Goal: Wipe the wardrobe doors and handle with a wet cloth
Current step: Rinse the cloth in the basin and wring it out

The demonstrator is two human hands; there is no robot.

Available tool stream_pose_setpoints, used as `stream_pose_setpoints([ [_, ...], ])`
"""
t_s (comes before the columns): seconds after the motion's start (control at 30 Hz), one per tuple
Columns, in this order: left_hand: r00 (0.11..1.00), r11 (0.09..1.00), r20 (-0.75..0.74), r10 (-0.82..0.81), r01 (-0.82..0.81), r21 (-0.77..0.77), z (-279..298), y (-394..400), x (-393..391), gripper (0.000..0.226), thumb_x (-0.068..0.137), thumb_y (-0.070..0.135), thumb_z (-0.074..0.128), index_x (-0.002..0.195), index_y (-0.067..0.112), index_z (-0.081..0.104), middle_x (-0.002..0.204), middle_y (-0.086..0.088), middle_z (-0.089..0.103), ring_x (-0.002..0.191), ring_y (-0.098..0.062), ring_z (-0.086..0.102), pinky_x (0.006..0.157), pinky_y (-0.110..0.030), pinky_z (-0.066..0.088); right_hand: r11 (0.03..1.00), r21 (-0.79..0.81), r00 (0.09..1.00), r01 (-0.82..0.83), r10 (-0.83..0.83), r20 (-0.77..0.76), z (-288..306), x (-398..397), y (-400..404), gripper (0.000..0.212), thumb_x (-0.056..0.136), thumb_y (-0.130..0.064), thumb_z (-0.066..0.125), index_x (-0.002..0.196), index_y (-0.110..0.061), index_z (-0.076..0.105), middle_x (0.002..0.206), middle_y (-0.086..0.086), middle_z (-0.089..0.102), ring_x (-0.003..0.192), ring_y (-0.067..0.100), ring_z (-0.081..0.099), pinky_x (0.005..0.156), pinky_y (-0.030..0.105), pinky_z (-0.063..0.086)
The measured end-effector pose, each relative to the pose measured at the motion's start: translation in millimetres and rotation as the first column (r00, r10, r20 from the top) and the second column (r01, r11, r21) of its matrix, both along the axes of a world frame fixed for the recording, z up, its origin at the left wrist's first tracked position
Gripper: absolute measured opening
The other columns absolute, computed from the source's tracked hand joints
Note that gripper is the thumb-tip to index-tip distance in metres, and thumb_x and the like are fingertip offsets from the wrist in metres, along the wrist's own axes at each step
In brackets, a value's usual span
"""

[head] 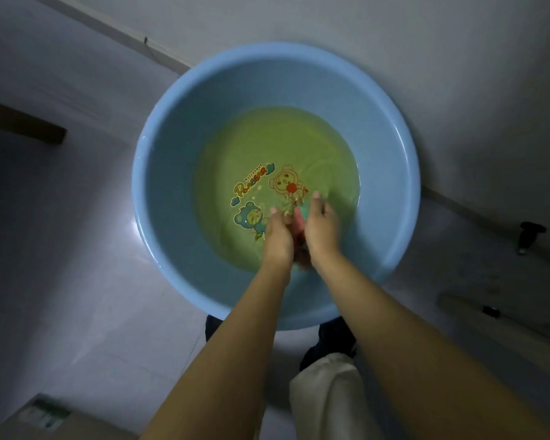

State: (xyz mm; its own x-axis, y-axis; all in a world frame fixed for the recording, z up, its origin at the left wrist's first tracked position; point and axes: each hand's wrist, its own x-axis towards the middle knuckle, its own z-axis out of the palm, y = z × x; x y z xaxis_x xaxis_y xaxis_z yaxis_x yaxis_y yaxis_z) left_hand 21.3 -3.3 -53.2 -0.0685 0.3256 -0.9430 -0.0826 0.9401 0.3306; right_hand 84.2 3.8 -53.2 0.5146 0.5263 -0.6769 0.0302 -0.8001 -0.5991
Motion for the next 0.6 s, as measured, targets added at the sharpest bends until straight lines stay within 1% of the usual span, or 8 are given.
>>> stream_pose_setpoints([
  [0.07, 0.998, 0.998, 0.039, 0.048, -0.049, 0.036, 10, 4, -1, 0.063, 0.097, 0.062, 0.018, 0.079, 0.019, 0.060, 0.067, -0.002, 0.064, 0.063, -0.019, 0.058, 0.062, -0.028, 0.047, 0.983, 0.085, 0.987, 0.160, -0.157, -0.042, 26, -11, -4, 0.034, 0.102, -0.033, 0.038, 0.085, -0.016, 0.062, 0.086, 0.008, 0.067, 0.090, 0.027, 0.065, 0.083, 0.038, 0.052],
  [0.13, 0.991, 0.992, 0.119, 0.057, -0.070, 0.105, 7, 4, -3, 0.063, 0.100, 0.055, 0.017, 0.090, 0.014, 0.064, 0.079, -0.008, 0.067, 0.070, -0.017, 0.060, 0.064, -0.025, 0.044, 0.971, 0.148, 0.982, 0.188, -0.183, -0.051, 48, -23, -8, 0.031, 0.101, -0.033, 0.041, 0.080, -0.023, 0.062, 0.082, -0.001, 0.067, 0.088, 0.020, 0.065, 0.081, 0.034, 0.051],
  [0.23, 0.989, 0.981, 0.069, 0.130, -0.139, 0.135, 18, 9, -7, 0.059, 0.102, 0.046, 0.025, 0.054, 0.024, 0.050, 0.046, 0.007, 0.046, 0.041, -0.005, 0.042, 0.052, -0.027, 0.033, 0.971, 0.201, 0.991, 0.129, -0.119, -0.062, 58, -34, -6, 0.042, 0.100, -0.034, 0.043, 0.061, -0.021, 0.051, 0.058, -0.011, 0.060, 0.065, 0.008, 0.061, 0.065, 0.028, 0.049],
  [0.3, 0.998, 0.985, -0.008, 0.062, -0.060, 0.161, 23, 9, -8, 0.065, 0.103, 0.044, 0.026, 0.043, 0.023, 0.036, 0.036, 0.011, 0.031, 0.035, -0.005, 0.029, 0.049, -0.029, 0.025, 0.980, 0.186, 0.996, 0.076, -0.066, -0.063, 52, -33, 3, 0.050, 0.101, -0.033, 0.041, 0.055, -0.016, 0.047, 0.042, -0.011, 0.051, 0.046, -0.001, 0.053, 0.051, 0.021, 0.042],
  [0.4, 0.993, 0.973, -0.110, -0.038, 0.061, 0.221, 32, 8, -9, 0.058, 0.102, 0.043, 0.026, 0.053, 0.019, 0.043, 0.040, 0.009, 0.045, 0.040, -0.008, 0.045, 0.046, -0.022, 0.037, 0.993, 0.115, 1.000, -0.027, 0.028, -0.001, 34, -25, 13, 0.058, 0.102, -0.035, 0.038, 0.050, -0.012, 0.048, 0.037, -0.006, 0.048, 0.036, 0.004, 0.045, 0.045, 0.025, 0.034],
  [0.47, 0.986, 0.974, -0.145, -0.079, 0.107, 0.199, 32, 5, -10, 0.060, 0.102, 0.046, 0.025, 0.057, 0.015, 0.051, 0.049, 0.001, 0.053, 0.047, -0.015, 0.053, 0.049, -0.025, 0.045, 0.991, 0.055, 0.993, -0.119, 0.117, 0.033, 23, -19, 12, 0.061, 0.103, -0.036, 0.037, 0.047, -0.014, 0.046, 0.039, -0.003, 0.046, 0.036, 0.007, 0.043, 0.044, 0.026, 0.031],
  [0.53, 0.983, 0.970, -0.163, -0.085, 0.119, 0.210, 36, 6, -9, 0.063, 0.101, 0.051, 0.023, 0.064, 0.012, 0.056, 0.057, -0.005, 0.057, 0.055, -0.022, 0.057, 0.056, -0.034, 0.048, 0.986, 0.001, 0.985, -0.166, 0.166, 0.053, 17, -14, 9, 0.060, 0.103, -0.038, 0.035, 0.051, -0.011, 0.050, 0.049, 0.004, 0.051, 0.044, 0.015, 0.047, 0.044, 0.025, 0.031],
  [0.6, 0.978, 0.958, -0.186, -0.097, 0.142, 0.249, 37, 4, -9, 0.061, 0.100, 0.052, 0.023, 0.082, 0.012, 0.065, 0.079, -0.011, 0.065, 0.077, -0.026, 0.063, 0.072, -0.038, 0.049, 0.992, -0.044, 0.990, -0.116, 0.119, 0.072, 10, -8, 7, 0.056, 0.103, -0.041, 0.033, 0.069, -0.006, 0.061, 0.069, 0.013, 0.062, 0.066, 0.027, 0.058, 0.057, 0.027, 0.038],
])
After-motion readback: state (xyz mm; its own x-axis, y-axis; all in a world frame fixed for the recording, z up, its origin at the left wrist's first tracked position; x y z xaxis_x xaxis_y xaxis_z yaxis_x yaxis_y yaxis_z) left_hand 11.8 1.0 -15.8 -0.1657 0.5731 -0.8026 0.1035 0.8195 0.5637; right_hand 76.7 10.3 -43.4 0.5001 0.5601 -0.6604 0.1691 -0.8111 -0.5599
